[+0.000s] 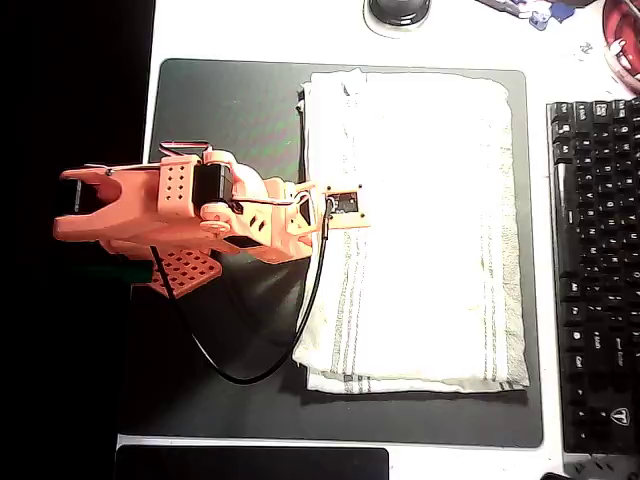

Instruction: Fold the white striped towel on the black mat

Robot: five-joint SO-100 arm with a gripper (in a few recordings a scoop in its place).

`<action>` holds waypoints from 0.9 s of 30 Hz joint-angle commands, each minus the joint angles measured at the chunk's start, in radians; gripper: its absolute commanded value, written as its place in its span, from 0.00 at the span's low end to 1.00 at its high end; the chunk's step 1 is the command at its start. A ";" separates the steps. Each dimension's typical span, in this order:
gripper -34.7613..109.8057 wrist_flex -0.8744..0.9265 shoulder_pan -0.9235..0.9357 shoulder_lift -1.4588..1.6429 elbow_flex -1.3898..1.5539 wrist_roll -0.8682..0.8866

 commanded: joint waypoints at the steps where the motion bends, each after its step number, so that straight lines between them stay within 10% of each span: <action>1: 0.24 0.021 -0.006 0.023 0.021 0.002; 27: 0.24 -0.018 -0.054 -0.166 -0.184 0.005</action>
